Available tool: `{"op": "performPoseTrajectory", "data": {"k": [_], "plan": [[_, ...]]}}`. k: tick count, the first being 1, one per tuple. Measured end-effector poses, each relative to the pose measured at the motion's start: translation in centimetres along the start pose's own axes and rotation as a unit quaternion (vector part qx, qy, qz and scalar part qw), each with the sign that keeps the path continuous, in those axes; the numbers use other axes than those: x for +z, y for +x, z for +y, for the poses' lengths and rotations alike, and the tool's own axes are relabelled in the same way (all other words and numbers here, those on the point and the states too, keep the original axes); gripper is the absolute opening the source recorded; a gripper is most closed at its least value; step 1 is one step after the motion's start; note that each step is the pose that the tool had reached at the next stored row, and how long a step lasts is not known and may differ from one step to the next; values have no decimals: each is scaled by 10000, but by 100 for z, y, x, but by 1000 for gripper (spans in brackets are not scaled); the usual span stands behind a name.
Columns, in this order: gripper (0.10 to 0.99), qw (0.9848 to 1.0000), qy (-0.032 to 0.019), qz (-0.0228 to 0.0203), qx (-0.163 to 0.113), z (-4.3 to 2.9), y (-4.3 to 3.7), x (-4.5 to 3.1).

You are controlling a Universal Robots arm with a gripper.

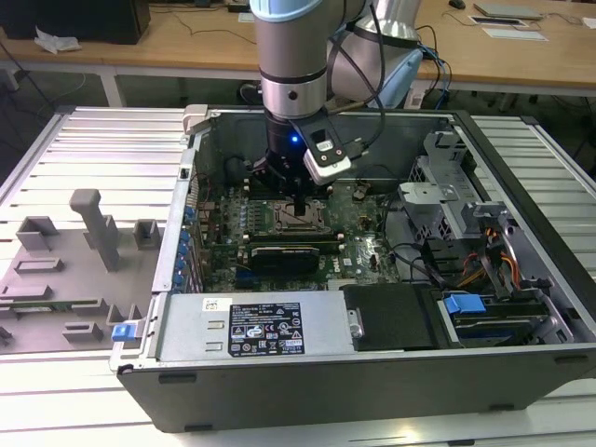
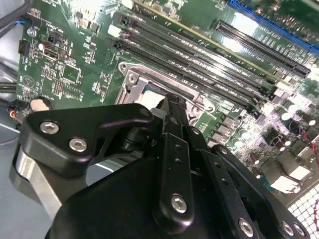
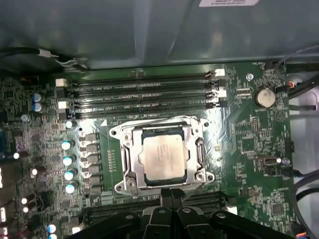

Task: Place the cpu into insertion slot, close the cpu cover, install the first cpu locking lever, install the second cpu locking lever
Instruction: 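Install the second cpu locking lever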

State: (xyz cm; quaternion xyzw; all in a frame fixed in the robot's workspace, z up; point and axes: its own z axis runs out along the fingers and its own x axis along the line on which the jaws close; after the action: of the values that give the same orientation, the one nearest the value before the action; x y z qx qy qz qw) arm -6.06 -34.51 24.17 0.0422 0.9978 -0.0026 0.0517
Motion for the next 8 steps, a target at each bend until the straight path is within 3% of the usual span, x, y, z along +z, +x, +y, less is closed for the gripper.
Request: {"op": "performPoseTrajectory", "data": {"k": [5,8], "plan": [[106,10000,-7,1,1,-148,-15,-21],[106,10000,-83,7,8,-202,-13,-4]]}}
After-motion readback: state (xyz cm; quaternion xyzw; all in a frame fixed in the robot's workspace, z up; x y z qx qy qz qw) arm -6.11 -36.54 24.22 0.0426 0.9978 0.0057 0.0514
